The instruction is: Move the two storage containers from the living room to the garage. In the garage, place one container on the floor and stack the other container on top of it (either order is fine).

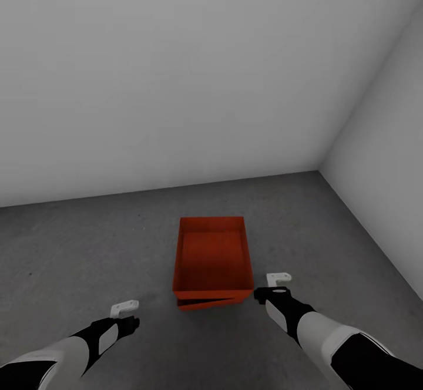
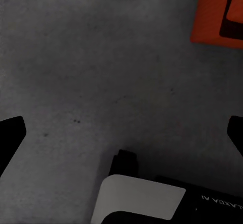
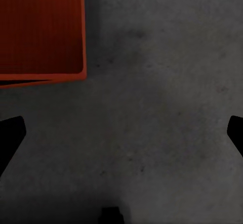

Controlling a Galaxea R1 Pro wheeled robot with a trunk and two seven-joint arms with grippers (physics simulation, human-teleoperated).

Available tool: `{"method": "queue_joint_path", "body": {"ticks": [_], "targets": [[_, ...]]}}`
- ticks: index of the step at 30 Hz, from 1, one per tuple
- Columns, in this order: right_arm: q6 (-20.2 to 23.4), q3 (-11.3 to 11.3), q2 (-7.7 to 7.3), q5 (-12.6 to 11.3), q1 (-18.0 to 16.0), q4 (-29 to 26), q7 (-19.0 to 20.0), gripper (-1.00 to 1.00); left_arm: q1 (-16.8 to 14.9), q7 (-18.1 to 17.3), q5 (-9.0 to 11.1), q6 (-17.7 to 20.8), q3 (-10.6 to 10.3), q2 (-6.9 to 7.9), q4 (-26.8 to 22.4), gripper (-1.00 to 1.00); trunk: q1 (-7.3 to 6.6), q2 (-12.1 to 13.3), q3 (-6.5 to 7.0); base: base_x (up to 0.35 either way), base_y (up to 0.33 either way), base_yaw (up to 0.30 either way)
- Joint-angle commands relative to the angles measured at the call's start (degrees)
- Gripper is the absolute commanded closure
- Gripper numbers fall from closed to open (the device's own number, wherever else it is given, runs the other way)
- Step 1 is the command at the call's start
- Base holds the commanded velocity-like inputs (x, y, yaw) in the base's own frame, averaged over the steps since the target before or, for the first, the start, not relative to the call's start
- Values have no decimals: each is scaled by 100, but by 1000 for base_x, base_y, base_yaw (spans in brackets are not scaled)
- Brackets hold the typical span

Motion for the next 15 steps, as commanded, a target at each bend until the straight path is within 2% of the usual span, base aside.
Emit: {"method": "queue_joint_path", "body": {"ticks": [1,8,15], "targets": [[39,48,-1,-28,-2,-12,-32,-100,-3,13,41,21,-5,-2,-1,-100,1,-4,-5,0,0,0],[43,48,-10,-25,3,22,-52,-100,-3,13,34,14,-5,-4,-8,-100,1,-4,-5,0,0,0],[-189,56,-43,-4,242,665,-31,-100,-3,2,39,26,-5,-4,-5,-100,1,-4,-5,0,0,0]]}}
